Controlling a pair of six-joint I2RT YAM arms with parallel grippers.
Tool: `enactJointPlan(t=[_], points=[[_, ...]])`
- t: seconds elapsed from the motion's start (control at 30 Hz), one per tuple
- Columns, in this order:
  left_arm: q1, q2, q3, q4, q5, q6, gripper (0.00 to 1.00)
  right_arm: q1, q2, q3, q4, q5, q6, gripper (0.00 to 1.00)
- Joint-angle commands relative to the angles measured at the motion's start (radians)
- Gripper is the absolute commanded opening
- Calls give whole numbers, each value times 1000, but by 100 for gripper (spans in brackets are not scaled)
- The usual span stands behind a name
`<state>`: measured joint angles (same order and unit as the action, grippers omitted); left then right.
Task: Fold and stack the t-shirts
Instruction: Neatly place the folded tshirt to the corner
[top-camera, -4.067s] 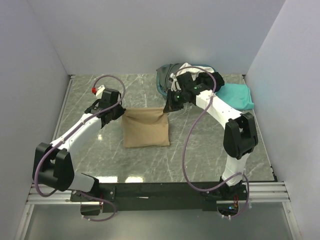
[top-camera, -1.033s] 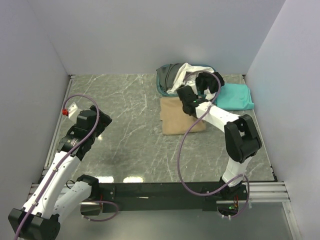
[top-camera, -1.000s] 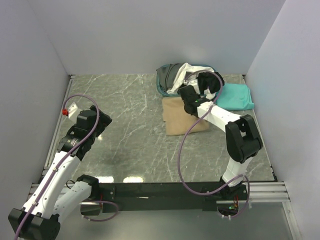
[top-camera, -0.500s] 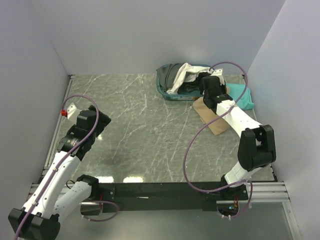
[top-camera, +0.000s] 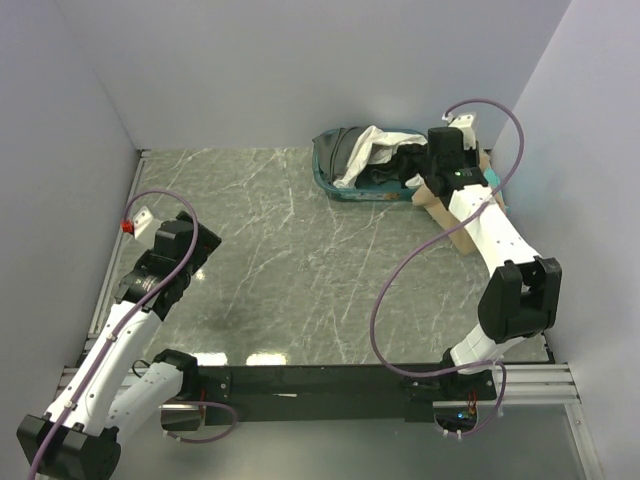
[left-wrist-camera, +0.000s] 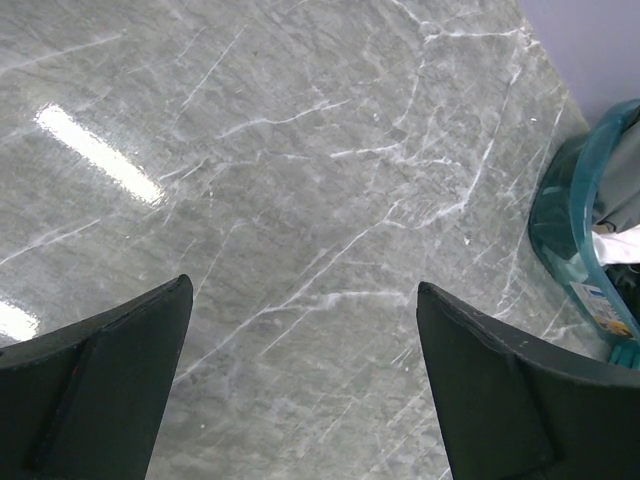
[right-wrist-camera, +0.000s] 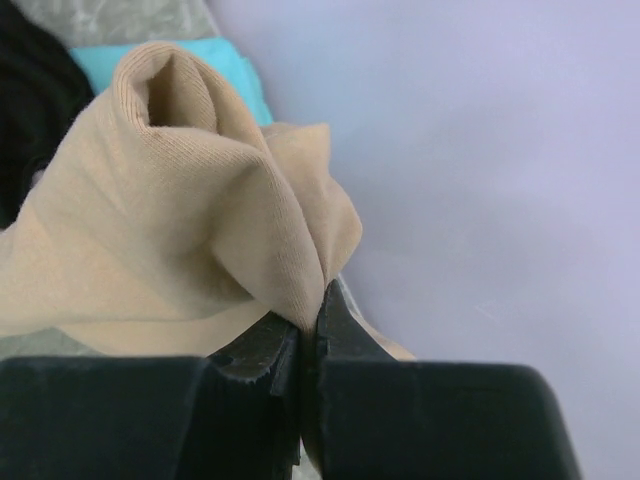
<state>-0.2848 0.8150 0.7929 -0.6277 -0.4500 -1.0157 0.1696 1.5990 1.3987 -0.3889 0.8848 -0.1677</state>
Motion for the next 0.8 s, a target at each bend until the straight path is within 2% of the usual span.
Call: enactJointPlan(t=[0.0,0.27,0.77], points=[[1,0,20,-13,-27,-12,99,-28,-27,107,-53,74,39,0],[-1,4,28,-21,-38,-15,99,-81,21,264,-192,34,148,0],[1,27,45,-36,-64,-24,99,-165,248,718,-557,-70,329,0]])
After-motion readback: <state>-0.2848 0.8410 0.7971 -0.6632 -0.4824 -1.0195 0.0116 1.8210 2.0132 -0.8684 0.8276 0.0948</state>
